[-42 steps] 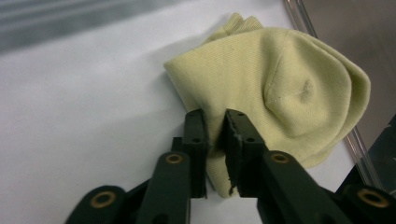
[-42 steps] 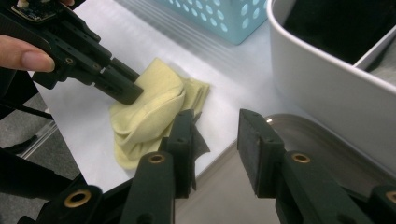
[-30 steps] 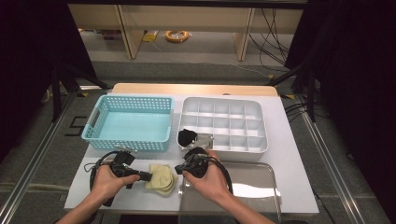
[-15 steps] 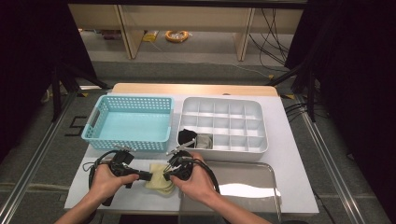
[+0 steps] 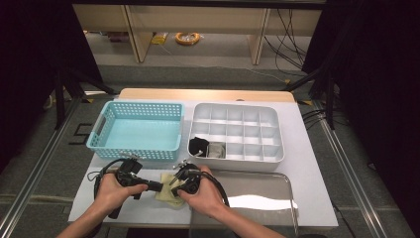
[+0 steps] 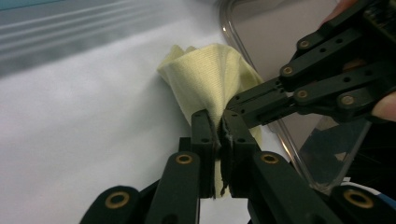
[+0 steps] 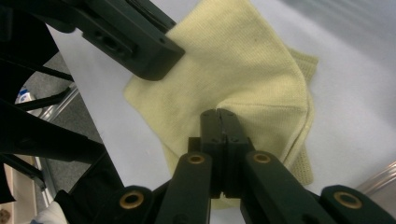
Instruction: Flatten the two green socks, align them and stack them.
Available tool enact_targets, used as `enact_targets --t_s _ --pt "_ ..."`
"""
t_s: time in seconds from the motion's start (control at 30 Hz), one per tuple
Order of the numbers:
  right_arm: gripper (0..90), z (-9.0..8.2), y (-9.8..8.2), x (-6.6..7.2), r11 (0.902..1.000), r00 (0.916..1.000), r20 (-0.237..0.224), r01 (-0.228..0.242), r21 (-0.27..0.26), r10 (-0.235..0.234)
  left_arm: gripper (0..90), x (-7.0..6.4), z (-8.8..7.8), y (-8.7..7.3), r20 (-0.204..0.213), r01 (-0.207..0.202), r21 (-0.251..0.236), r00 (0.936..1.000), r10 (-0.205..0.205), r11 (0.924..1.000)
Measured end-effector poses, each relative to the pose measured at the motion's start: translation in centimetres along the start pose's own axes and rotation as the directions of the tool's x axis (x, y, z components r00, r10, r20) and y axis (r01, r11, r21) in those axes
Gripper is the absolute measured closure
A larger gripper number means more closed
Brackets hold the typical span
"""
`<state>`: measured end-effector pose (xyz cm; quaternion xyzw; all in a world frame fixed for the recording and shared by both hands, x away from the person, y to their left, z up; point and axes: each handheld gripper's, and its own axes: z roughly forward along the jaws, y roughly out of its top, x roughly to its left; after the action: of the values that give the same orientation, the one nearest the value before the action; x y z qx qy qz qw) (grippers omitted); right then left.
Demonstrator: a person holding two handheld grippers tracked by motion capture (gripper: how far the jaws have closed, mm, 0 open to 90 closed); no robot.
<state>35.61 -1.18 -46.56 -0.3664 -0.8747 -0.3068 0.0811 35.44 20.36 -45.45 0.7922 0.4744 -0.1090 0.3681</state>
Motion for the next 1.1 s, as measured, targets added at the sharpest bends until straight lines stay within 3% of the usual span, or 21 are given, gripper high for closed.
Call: enact_targets --t_s 0.13,0.2,0.23,0.33,0.37,0.4,0.43,0.5,0.53,0.57,0.6,0.67,0.7,0.73,0.77,0.8,0.83,0.9,0.93,1.0,1.1 --pt "90.0 0.3 0.0 -0.1 1.0 1.0 -0.007 -0.004 -0.007 0.004 84.2 -0.1 -0.1 0.1 0.015 0.01 -0.001 0.9998 -0.01 0.9999" --pt "90.0 0.5 0.0 -0.1 0.9998 0.9998 -0.007 -0.018 0.0 0.018 84.2 -0.3 0.0 0.1 0.034 0.044 -0.013 0.9985 -0.043 0.999" --pt "90.0 0.6 0.1 -0.2 0.9999 0.9999 -0.01 -0.012 -0.003 0.012 84.2 -0.3 -0.1 0.1 0.032 0.03 -0.001 0.999 -0.03 0.9996" --pt "90.0 0.8 0.1 -0.3 0.9999 0.9999 -0.008 -0.015 -0.003 0.015 84.2 -0.6 0.0 0.1 0.038 0.05 0.001 0.998 -0.05 0.9988" --pt "90.0 0.8 0.1 -0.2 0.9994 0.9994 -0.004 -0.034 0.007 0.034 84.2 -0.6 -0.1 0.1 0.039 0.03 0.018 0.9988 -0.03 0.9994" --pt "90.0 1.0 0.2 -0.2 0.9999 0.9998 -0.008 -0.016 -0.004 0.016 84.2 -0.6 -0.1 0.2 0.04 0.021 0.025 0.999 -0.022 0.9995" --pt "90.0 1.1 0.2 -0.2 0.9999 0.9999 -0.013 -0.01 -0.008 0.01 84.2 -0.8 0.0 0.2 0.042 0.054 0.002 0.9977 -0.054 0.9986" --pt "90.0 1.2 0.3 -0.2 0.9999 0.9997 -0.021 -0.014 -0.009 0.014 84.2 -0.9 0.0 0.2 0.044 0.055 -0.004 0.9975 -0.055 0.9985" --pt "90.0 1.3 0.3 0.0 0.9992 0.999 -0.022 -0.039 0.002 0.039 84.2 -0.8 0.0 0.2 0.04 0.053 0.002 0.9978 -0.053 0.9986" --pt "90.0 1.5 0.4 -0.1 0.9997 0.9995 -0.026 -0.02 -0.013 0.02 84.2 -0.8 0.0 0.2 0.04 0.056 0.002 0.9976 -0.056 0.9984" --pt "90.0 1.6 0.4 -0.1 0.9998 0.9996 -0.028 -0.009 -0.015 0.008 84.2 -0.6 -0.1 0.2 0.038 0.026 0.027 0.9989 -0.027 0.9993" --pt "90.0 1.6 0.4 0.1 0.9993 0.999 -0.027 -0.037 -0.001 0.037 84.1 -0.6 0.1 0.1 0.042 0.032 0.024 0.9986 -0.033 0.9992" --pt "90.0 1.6 0.4 -0.1 0.9998 0.9993 -0.035 -0.013 -0.016 0.013 84.1 -0.8 0.2 0.1 0.044 0.056 0.008 0.9974 -0.056 0.9984" --pt "89.8 1.3 0.3 -0.2 0.9998 0.9991 -0.039 -0.018 -0.011 0.018 84.1 -0.8 0.3 0.1 0.04 0.058 0.007 0.9975 -0.058 0.9983" --pt "89.7 0.9 0.2 -0.2 0.9996 0.999 -0.036 -0.027 -0.012 0.027 84.0 -0.6 0.2 0.2 0.038 0.019 0.039 0.9991 -0.021 0.999" --pt "89.5 0.4 0.1 -0.4 0.9994 0.9992 -0.034 -0.023 -0.024 0.023 84.0 -0.5 0.2 0.3 0.034 0.005 0.041 0.9994 -0.006 0.9992" --pt "89.4 -0.2 0.0 -0.5 0.9989 0.9992 -0.034 -0.023 -0.041 0.021 84.0 -1.0 0.5 0.2 0.03 0.047 0.02 0.9984 -0.047 0.9987" --pt "89.1 -1.9 -0.1 -0.8 0.9965 0.9983 -0.048 -0.037 -0.075 0.033 83.9 -1.0 0.6 0.3 0.03 0.015 0.029 0.9994 -0.016 0.9995" --pt "88.9 -2.5 -0.2 -1.0 0.9949 0.9991 -0.035 -0.027 -0.097 0.024 83.8 -1.2 0.8 0.3 0.022 0.025 0.026 0.9994 -0.026 0.9993" --pt "88.6 -4.1 -0.4 -1.6 0.989 0.9994 -0.021 -0.031 -0.144 0.028 83.7 -1.3 1.0 0.4 0.01 -0.003 0.034 0.9999 0.003 0.9994" --pt "88.0 -5.7 -1.0 -2.4 0.9824 0.9974 0.004 -0.07 -0.173 0.071 83.3 -1.7 1.4 0.6 0.007 -0.017 0.041 0.9998 0.016 0.999"
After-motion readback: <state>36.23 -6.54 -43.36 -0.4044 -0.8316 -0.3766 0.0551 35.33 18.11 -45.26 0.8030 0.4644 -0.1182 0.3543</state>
